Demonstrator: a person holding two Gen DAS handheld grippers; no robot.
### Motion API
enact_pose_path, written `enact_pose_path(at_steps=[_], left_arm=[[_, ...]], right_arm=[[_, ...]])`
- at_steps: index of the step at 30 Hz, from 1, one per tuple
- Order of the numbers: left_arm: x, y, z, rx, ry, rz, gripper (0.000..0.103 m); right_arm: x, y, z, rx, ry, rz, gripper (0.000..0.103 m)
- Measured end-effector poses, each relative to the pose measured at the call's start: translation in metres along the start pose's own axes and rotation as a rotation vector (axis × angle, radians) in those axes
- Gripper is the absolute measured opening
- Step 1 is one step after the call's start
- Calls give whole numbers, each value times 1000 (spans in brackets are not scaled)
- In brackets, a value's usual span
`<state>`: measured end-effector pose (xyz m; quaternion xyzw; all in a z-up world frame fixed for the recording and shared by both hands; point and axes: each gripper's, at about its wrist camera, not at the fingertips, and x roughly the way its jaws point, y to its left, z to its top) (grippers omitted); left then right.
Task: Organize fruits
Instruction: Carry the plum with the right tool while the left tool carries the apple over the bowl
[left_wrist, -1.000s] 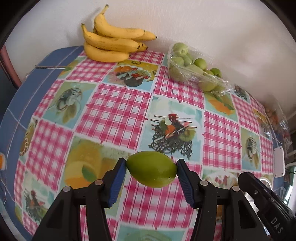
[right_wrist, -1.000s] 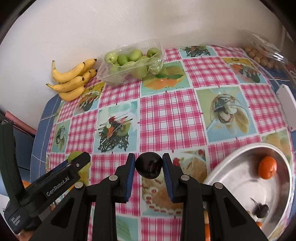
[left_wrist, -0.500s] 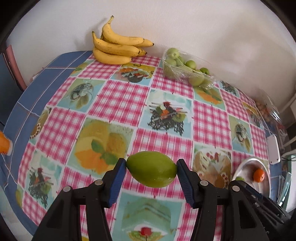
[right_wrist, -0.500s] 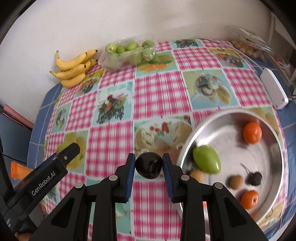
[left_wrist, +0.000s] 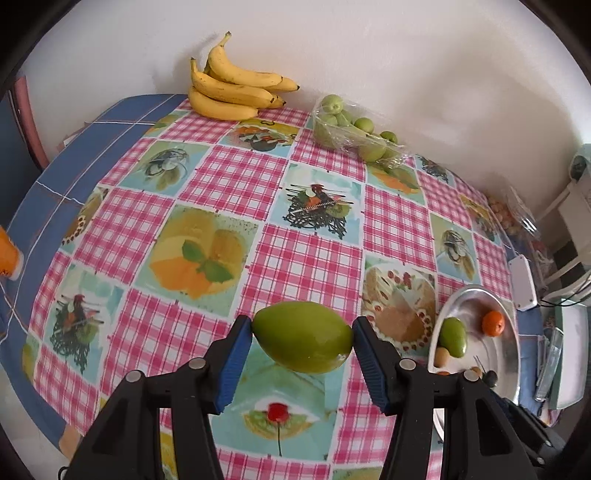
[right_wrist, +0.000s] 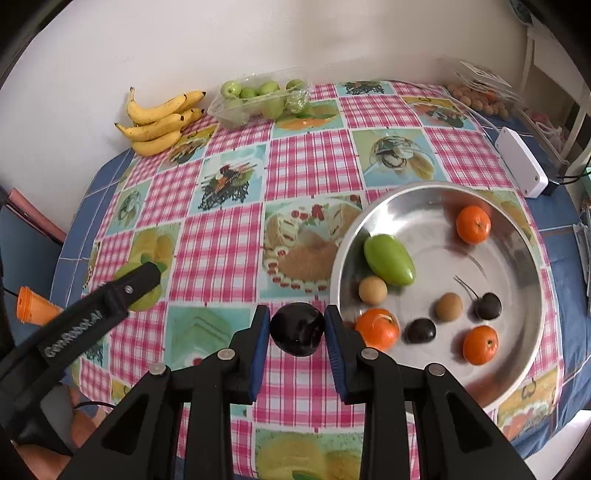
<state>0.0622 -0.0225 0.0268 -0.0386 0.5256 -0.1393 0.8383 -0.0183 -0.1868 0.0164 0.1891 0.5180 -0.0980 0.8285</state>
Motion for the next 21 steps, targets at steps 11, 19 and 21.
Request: enact_pose_path(at_steps=[11, 19, 21], left_arm=[[1, -23, -7, 48, 13, -15, 59], [9, -67, -24, 147, 54, -75, 59], [10, -79, -30, 176, 64, -95, 59]], right_arm=[[5, -39, 1, 78, 19, -17, 31], [2, -88, 0, 206, 17, -39, 31], [2, -100, -1, 243, 19, -31, 31]])
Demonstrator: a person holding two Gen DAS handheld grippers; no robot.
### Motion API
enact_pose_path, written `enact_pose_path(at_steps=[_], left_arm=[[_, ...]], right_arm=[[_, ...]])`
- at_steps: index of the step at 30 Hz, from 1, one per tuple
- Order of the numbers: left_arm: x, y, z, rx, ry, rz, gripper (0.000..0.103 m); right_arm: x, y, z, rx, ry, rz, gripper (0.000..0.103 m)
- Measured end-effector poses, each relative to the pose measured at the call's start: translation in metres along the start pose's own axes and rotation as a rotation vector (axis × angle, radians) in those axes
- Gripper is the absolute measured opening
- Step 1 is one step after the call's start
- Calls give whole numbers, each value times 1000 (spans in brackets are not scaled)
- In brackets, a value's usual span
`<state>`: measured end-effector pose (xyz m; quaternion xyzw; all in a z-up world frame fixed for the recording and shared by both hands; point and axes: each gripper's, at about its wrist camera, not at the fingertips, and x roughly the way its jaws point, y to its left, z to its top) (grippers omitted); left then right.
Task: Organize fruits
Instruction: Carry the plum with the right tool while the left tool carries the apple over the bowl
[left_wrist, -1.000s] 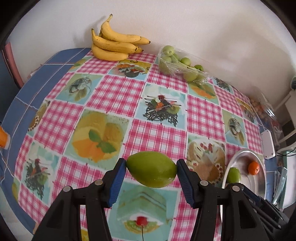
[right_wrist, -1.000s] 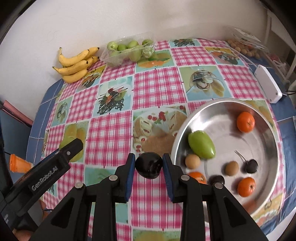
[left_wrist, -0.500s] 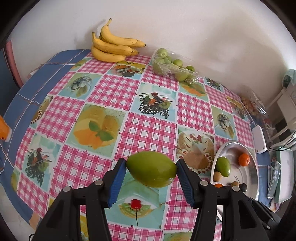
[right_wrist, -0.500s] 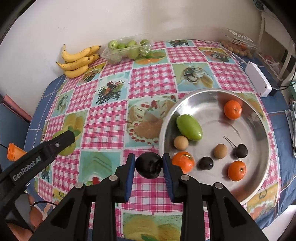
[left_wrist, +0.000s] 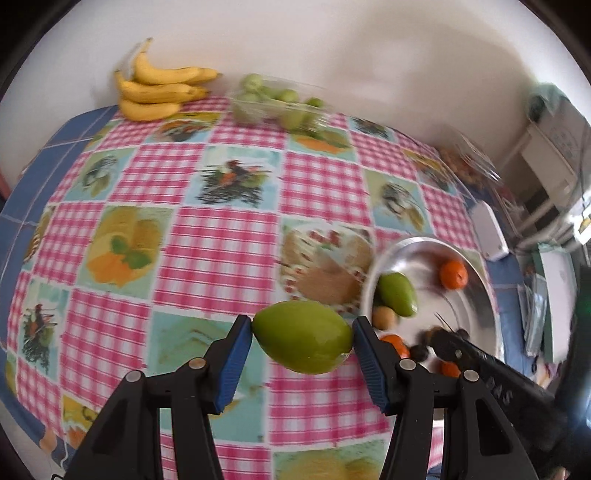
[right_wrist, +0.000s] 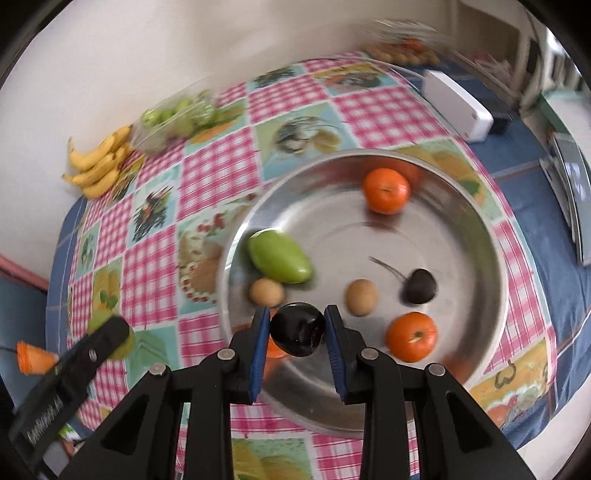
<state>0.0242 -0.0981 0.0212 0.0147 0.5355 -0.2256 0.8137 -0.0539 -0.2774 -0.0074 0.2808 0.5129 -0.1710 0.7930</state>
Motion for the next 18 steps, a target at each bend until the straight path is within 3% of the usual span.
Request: enact_pose_path(at_steps=[11, 18], left_arm=[[20, -48, -11, 79, 55, -96, 59], [37, -70, -8, 119, 62, -119, 59]], right_arm=[[-9, -56, 10, 123, -32, -21, 31], [0, -58, 18, 109, -32, -21, 31]])
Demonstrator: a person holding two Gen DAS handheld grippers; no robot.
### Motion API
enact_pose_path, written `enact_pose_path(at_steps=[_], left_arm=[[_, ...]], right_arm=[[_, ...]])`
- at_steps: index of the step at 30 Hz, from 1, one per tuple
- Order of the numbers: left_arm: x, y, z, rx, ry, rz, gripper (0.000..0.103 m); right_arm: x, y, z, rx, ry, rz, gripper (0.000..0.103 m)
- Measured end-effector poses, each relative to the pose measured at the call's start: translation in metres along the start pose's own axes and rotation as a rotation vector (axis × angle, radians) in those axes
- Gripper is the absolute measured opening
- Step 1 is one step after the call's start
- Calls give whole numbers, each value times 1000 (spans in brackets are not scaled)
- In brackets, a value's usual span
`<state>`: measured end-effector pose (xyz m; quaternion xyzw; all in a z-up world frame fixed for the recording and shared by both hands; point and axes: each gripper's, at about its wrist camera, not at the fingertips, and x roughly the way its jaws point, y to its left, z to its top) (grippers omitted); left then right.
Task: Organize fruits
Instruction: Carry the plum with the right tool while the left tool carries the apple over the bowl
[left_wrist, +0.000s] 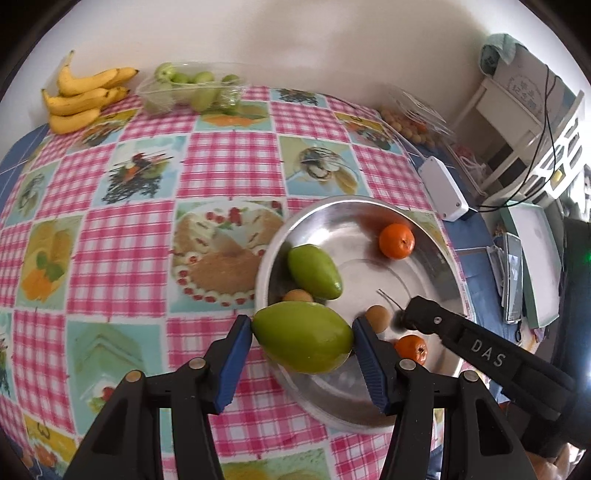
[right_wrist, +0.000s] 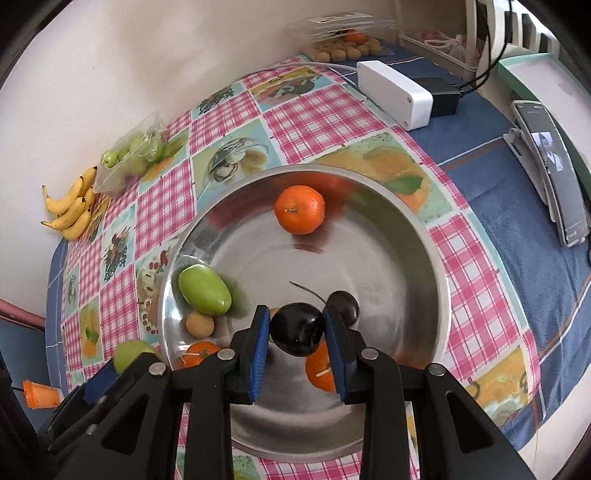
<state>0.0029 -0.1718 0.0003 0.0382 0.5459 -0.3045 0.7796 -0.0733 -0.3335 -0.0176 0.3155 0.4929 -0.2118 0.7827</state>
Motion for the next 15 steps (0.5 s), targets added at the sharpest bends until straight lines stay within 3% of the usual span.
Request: enact_pose_path(at_steps=[15], left_arm=[[29, -5, 12, -29, 12, -50, 59]], right_arm=[[21, 0, 13, 25, -15, 35, 33]])
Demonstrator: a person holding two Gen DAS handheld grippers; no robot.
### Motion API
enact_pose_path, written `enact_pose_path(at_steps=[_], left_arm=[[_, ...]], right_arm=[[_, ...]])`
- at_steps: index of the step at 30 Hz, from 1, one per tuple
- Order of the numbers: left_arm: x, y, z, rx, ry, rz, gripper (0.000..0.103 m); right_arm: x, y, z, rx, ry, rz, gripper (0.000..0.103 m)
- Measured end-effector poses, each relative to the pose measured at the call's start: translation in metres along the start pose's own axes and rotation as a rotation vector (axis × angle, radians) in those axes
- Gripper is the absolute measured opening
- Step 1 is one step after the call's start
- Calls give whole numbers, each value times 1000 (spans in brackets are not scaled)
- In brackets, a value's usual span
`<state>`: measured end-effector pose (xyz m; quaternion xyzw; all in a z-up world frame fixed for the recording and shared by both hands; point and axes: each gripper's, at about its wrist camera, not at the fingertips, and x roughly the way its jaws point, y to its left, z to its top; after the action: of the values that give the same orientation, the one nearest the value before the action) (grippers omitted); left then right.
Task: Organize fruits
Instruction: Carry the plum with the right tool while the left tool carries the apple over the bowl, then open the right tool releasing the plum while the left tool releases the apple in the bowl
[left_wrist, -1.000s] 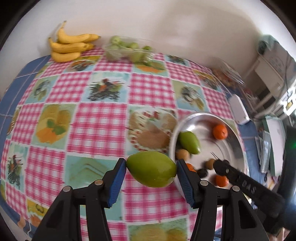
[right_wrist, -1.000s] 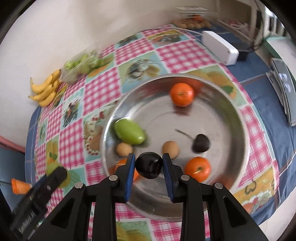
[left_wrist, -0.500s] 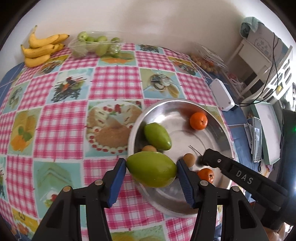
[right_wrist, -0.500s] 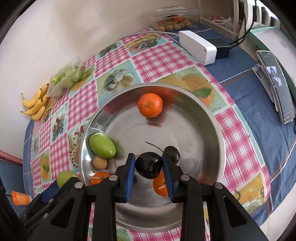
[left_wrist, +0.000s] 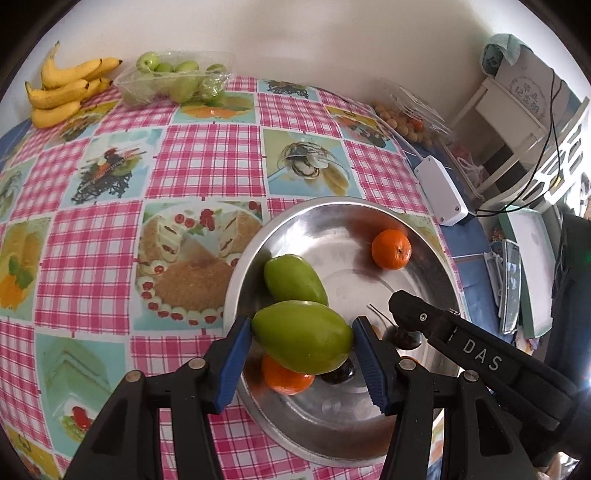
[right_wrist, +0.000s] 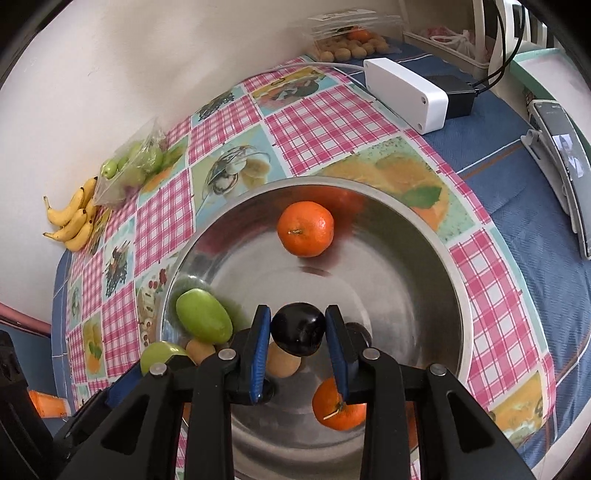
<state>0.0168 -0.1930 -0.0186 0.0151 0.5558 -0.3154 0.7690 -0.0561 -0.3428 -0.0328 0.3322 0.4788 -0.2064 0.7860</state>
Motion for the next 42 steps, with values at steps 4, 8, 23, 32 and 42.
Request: enact_pose_path(at_steps=[4, 8, 23, 32, 42], left_arm=[[2, -1, 3, -9, 3, -18, 59], [5, -1, 4, -16, 10, -33, 59], [2, 3, 6, -31, 25, -44, 60], [-11, 8, 12, -48, -9, -58, 61], [-15, 38, 11, -117, 9, 132, 61]], right_arm=[[1, -2, 1, 13, 3, 3, 33], [1, -4, 1, 24, 3, 3, 33], [3, -5, -1, 34, 15, 1, 33], [5, -3, -1, 19, 25, -3, 33], [9, 0, -1, 0, 39, -7, 32]])
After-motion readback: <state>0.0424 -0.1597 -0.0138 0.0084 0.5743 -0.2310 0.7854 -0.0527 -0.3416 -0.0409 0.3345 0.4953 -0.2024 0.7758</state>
